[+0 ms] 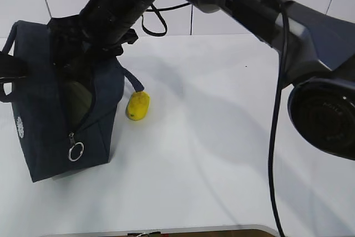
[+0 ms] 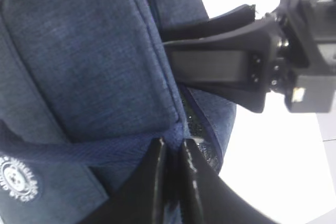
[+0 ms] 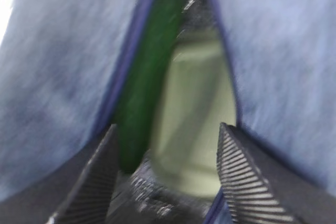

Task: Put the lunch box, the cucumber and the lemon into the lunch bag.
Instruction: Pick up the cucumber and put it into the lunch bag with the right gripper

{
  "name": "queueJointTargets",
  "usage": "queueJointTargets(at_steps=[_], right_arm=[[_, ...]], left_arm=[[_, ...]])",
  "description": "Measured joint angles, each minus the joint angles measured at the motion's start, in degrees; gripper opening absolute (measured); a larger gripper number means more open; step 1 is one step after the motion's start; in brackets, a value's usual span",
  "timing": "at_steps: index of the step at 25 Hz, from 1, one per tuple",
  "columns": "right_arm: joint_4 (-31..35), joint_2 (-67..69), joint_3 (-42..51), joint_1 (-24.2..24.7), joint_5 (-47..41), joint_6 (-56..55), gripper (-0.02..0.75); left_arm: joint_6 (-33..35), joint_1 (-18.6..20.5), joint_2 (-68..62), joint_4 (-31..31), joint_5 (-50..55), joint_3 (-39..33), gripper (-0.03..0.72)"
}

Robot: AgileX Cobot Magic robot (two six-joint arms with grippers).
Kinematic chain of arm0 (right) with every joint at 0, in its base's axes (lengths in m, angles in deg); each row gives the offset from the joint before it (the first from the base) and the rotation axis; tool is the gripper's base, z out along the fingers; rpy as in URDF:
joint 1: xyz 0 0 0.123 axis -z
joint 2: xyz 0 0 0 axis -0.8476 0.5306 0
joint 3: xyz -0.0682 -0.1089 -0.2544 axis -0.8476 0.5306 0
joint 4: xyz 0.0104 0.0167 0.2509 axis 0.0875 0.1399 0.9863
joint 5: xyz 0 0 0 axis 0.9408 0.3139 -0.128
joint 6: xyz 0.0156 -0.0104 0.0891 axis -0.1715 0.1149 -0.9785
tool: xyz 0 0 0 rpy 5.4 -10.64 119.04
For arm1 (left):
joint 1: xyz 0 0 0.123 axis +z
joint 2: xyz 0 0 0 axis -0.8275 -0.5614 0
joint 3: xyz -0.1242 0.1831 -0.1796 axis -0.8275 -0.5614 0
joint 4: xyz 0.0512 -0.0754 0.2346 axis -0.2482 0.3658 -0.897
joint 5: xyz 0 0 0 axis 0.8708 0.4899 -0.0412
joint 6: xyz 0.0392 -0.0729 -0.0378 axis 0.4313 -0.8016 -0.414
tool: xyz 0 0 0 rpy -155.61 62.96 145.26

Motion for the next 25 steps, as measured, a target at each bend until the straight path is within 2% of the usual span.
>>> queueJointTargets(at_steps=[6, 11, 15, 20, 25], right_arm=[[1.9, 0.0, -0.6, 0.0, -2.9, 0.0, 0.480], [2.3, 0.0, -5.5, 0.0, -3.9, 0.0, 0.480], [1.8, 0.0, -11.8, 0.0, -4.0, 0.0, 0.480], [-4.3, 0.0, -16.3, 0.0, -4.3, -3.4, 0.480], [-14.8, 0.0, -16.5, 0.0, -4.6, -9.4, 0.480]], left_arm=[[0.0, 0.0, 0.0, -0.3, 0.0, 0.0, 0.007], [1.2, 0.0, 0.0, -1.0, -0.1, 0.0, 0.007], [2.0, 0.0, 0.0, -5.4, -1.1, 0.0, 0.007], [2.2, 0.0, 0.0, -9.8, -1.9, 0.0, 0.007], [2.3, 0.0, 0.2, -14.5, -2.0, 0.0, 0.007]])
